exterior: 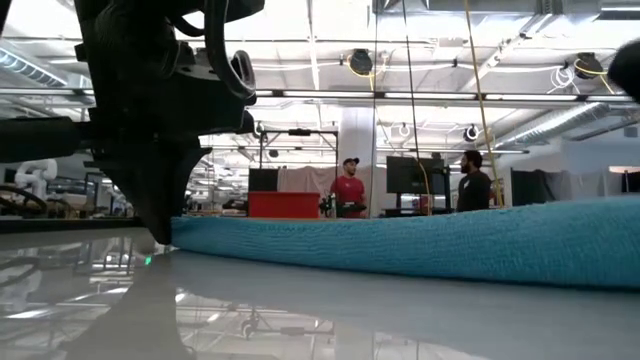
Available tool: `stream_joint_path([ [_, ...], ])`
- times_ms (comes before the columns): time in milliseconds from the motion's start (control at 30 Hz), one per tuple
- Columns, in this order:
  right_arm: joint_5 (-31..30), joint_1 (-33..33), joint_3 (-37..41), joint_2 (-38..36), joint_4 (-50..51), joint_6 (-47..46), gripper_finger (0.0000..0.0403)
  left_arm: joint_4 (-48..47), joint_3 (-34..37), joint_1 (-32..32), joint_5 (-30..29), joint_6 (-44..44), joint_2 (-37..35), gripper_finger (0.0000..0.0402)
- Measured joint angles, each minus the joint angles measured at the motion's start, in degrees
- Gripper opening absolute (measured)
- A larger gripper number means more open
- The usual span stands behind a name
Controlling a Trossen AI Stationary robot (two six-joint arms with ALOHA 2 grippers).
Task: Roll towel into tight, uniform cylinder
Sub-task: Roll the blue towel
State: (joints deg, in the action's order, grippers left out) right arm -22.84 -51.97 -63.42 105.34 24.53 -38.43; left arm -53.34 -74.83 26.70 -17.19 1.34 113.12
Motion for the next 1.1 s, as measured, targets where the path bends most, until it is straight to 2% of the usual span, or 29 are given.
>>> stream_joint_path([
  [100, -0.7, -1.3, -0.8, 0.0, -0.4, 0.5, 0.0005, 0.1, 0.0, -0.2, 0.0, -0.9, 0.0, 0.0002],
  [333, -1.1, -3.3, -0.8, 0.0, -5.9, 1.1, 0.0035, 0.1, 0.0, -1.2, -1.4, -2.6, 0.0, 0.0002],
  [433, -1.1, -4.2, -0.8, 0.0, -9.7, 3.8, 0.0064, 0.0, 0.0, -1.7, -1.6, -2.6, 0.0, 0.0002],
  [533, -4.5, -4.7, -0.9, -0.1, -10.4, 3.8, 0.0107, 0.1, 0.0, -2.0, -1.6, -2.7, 0.0, 0.0002],
  [700, -11.7, -4.7, -0.9, -0.1, -4.4, -4.6, 0.0160, 0.2, 0.0, -2.0, -1.9, -2.6, 0.0, 0.0002],
  [867, -11.4, -3.1, 1.4, -0.1, -6.5, -11.8, 0.0165, 0.2, 0.0, -2.0, -1.9, -2.6, 0.0, 0.0002],
  [1100, -6.7, -2.9, 3.9, -0.1, -18.0, -12.6, 0.0160, 0.2, 0.0, -2.0, -1.9, -2.6, 0.0, 0.0002],
])
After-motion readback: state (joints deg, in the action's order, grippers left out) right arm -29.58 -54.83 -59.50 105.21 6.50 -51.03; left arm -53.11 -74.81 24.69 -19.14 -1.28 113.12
